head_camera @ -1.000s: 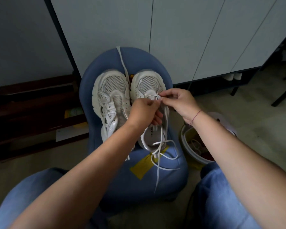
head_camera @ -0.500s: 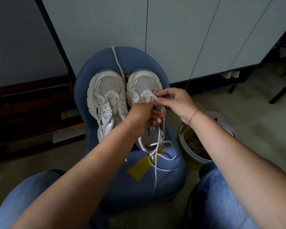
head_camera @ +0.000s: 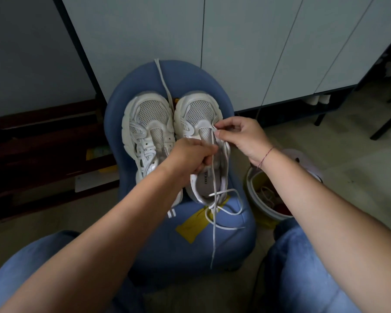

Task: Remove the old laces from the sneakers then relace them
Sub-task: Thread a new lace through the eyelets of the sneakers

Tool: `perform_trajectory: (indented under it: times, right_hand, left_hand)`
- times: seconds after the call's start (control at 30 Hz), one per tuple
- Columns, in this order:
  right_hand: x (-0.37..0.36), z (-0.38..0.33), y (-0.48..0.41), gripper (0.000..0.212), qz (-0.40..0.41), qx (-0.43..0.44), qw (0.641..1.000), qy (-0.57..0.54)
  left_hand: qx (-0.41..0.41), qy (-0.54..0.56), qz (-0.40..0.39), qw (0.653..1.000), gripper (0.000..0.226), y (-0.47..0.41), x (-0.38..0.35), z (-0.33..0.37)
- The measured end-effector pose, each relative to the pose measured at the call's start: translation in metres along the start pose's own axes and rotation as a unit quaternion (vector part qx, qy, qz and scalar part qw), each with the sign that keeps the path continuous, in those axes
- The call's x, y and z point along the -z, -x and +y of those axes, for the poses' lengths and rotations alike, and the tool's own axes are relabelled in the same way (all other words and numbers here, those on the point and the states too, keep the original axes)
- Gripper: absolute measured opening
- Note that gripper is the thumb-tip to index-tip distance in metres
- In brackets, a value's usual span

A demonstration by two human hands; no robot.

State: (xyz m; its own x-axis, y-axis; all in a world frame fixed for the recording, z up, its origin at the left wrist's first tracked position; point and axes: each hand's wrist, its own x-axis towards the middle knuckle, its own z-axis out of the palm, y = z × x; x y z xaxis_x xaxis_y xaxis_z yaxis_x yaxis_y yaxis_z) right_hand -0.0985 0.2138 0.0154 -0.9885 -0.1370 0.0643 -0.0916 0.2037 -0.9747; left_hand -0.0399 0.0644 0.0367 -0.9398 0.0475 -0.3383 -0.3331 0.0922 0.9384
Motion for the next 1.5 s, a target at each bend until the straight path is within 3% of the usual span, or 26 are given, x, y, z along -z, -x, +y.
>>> perform_trajectory:
  times: [0.27, 0.53, 0.77, 0.9, 1.0, 1.07, 1.3, 1.5]
  right_hand:
    - [0.002, 0.001, 0.0, 0.021, 0.001, 0.0, 1.0, -0.004]
    - [0.001, 0.0, 0.002, 0.018, -0.002, -0.009, 1.0, 0.006]
    - [0.0, 0.001, 0.002, 0.017, 0.005, -0.013, 1.0, 0.003]
    - [-0.001, 0.001, 0.001, 0.017, 0.007, -0.008, 1.0, 0.0]
    - [-0.002, 0.0, 0.001, 0.017, 0.004, -0.008, 1.0, -0.006]
    - [-0.002, 0.0, 0.001, 0.017, 0.005, -0.01, 1.0, -0.006]
    - [-0.003, 0.0, 0.001, 0.016, 0.01, -0.01, 1.0, -0.005]
    - [-0.003, 0.001, 0.0, 0.016, 0.01, -0.007, 1.0, -0.004]
  left_hand:
    - [0.043, -0.108, -0.141, 0.983, 0.026, 0.038, 0.008, -0.029]
    - [0.082, -0.142, -0.237, 0.958, 0.015, 0.064, 0.01, -0.062]
    - [0.051, -0.196, -0.173, 0.964, 0.026, 0.053, 0.013, -0.07]
    - [-0.04, -0.229, -0.097, 0.968, 0.024, 0.046, 0.016, -0.048]
    - [-0.104, -0.172, 0.006, 0.98, 0.023, 0.032, 0.018, -0.027]
    - [-0.121, -0.114, 0.033, 0.986, 0.016, 0.024, 0.016, -0.016]
    - [-0.046, -0.032, 0.013, 0.998, 0.028, 0.0, 0.001, 0.0]
    - [0.034, 0.024, -0.051, 0.998, 0.035, -0.005, -0.005, 0.009]
